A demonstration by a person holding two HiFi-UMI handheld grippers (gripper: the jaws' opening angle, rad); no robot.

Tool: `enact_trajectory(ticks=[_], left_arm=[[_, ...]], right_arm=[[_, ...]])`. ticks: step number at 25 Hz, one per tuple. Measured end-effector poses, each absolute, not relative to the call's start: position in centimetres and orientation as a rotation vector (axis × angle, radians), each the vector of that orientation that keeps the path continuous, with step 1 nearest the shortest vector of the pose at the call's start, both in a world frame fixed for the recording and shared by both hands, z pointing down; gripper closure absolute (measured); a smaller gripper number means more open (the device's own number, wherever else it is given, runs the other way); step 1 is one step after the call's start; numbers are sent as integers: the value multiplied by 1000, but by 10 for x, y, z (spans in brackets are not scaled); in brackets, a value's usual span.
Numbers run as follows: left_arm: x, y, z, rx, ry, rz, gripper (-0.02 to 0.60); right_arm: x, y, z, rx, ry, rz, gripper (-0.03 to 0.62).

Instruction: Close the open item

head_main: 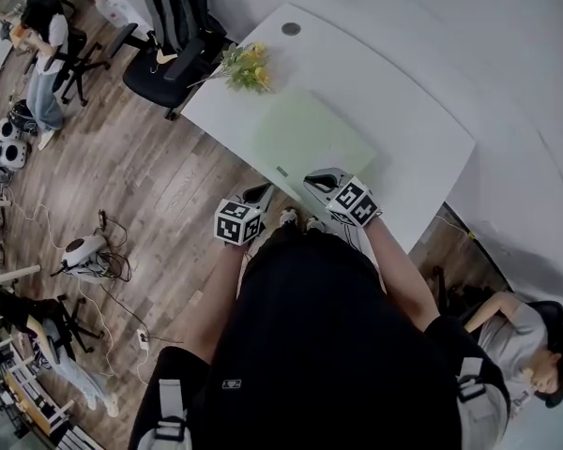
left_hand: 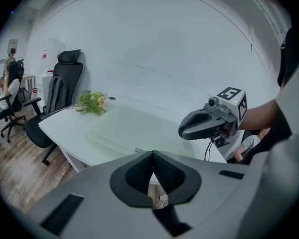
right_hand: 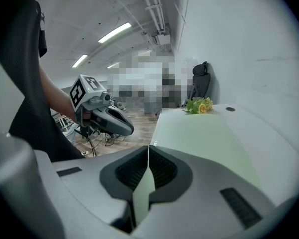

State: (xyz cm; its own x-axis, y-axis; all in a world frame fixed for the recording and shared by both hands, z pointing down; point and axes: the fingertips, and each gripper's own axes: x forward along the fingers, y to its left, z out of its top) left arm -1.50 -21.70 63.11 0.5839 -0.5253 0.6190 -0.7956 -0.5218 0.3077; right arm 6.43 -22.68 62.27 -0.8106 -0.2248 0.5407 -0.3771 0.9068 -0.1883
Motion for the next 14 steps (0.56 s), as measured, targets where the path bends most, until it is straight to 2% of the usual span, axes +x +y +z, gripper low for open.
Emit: enact_trajectory(ticks=[8,14], left_arm=[[-7,-212,624,2254,-1062,631,575],[12,-212,624,2262,-1086,630,575]], right_arm=[[69,-228,616,472,-2587,405,585],[99,-228,627,517,-2570,463,585]])
